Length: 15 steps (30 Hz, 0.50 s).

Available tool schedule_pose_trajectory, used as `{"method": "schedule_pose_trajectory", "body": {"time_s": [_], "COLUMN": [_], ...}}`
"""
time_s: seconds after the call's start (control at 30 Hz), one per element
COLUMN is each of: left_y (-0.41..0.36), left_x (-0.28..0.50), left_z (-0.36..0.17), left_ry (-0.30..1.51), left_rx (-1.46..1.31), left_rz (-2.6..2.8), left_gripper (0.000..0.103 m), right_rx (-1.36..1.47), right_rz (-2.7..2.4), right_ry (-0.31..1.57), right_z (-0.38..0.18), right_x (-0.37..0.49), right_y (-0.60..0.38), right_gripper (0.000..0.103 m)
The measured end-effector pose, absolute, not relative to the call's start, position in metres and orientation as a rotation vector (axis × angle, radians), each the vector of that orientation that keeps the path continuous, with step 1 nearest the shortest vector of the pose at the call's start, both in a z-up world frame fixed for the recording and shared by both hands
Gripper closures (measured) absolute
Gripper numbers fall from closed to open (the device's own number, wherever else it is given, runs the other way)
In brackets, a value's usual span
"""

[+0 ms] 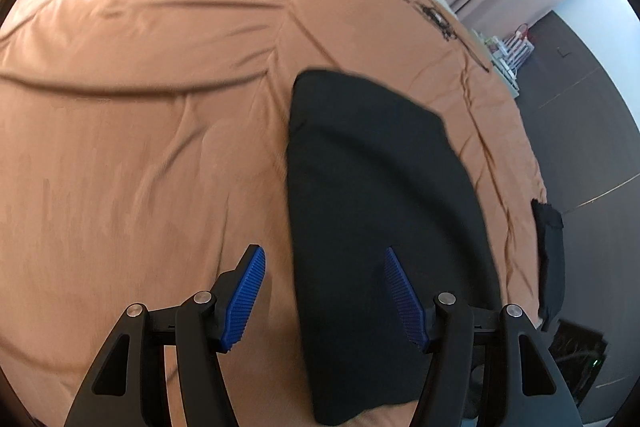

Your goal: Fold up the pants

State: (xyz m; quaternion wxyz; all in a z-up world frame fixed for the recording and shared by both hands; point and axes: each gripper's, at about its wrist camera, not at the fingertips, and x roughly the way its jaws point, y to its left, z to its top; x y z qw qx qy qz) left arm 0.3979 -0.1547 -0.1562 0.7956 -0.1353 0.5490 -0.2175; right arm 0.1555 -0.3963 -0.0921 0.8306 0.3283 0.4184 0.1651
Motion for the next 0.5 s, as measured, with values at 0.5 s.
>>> {"method": "schedule_pose_trajectory", "body": {"time_s": [0.5], "left_y": [-0.154], "left_x": [0.356], "left_z": [-0.186], "left_ry": [1.24], "left_rx": [-0.403], "left_rz": [-0.549], "left_gripper": [0.042], "right_rx": [0.699], "right_rz": [0.322], "right_ry": [0.896], "right_z": [-0.088], "right_x": [0.158], "right_y": [-0.409], "right_gripper": [0.097]}}
